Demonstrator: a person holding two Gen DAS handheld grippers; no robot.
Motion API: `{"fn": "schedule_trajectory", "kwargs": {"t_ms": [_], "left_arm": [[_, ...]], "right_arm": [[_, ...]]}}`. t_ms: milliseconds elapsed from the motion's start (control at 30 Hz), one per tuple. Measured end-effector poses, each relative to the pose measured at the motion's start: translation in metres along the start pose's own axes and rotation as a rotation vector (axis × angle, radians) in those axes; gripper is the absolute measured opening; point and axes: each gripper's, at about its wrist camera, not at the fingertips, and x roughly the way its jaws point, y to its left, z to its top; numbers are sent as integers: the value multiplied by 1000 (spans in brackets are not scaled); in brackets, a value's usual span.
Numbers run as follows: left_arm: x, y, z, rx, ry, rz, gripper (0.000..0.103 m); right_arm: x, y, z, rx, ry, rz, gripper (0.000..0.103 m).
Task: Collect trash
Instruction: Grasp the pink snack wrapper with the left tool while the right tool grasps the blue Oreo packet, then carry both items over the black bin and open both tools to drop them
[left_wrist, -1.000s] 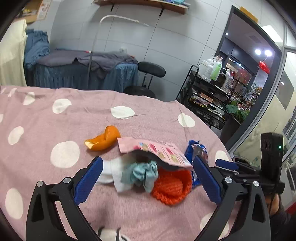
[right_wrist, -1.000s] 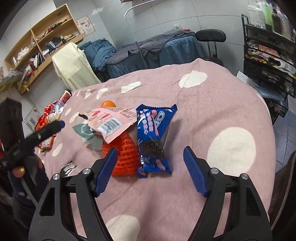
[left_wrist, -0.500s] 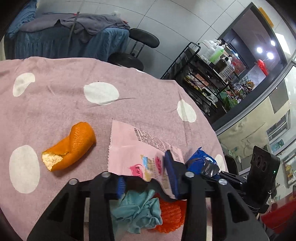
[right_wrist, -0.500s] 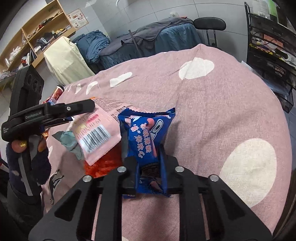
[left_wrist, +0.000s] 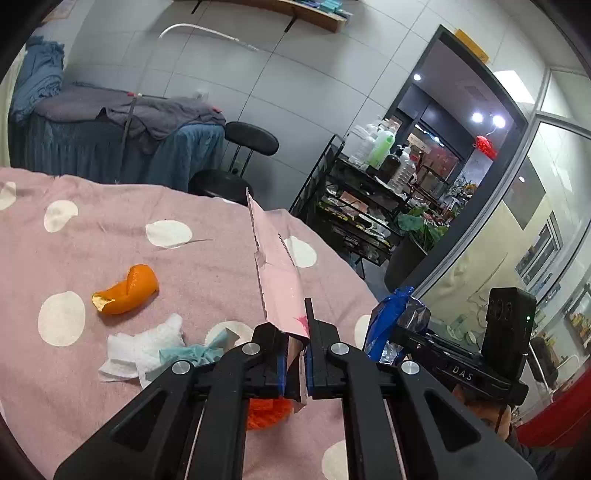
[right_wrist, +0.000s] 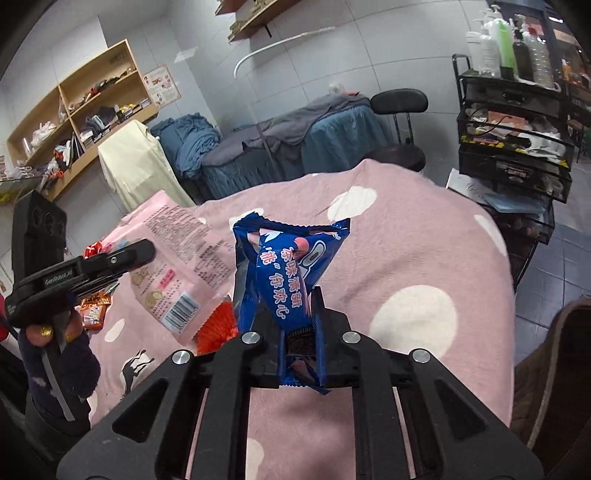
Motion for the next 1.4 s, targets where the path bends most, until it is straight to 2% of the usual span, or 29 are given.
{"fn": "schedule_trajectory", "kwargs": {"t_ms": [367,800,1200,1400], "left_arm": [[-25,-65,-33,139,-96,25,7],[-15,-109,-66,156,-83,-53,7],[10,-144,-82,154,-43,-146,7],[21,-165,-87,178,-22,-180,7]], "right_arm": [[-60,-17,-30,36,-57,5,13],[-124,-64,-68,139,-131,-77,13],[-157,-120,-100,269,-160,-196,13],[-162,-152,-104,293,-163,-350,13]]}}
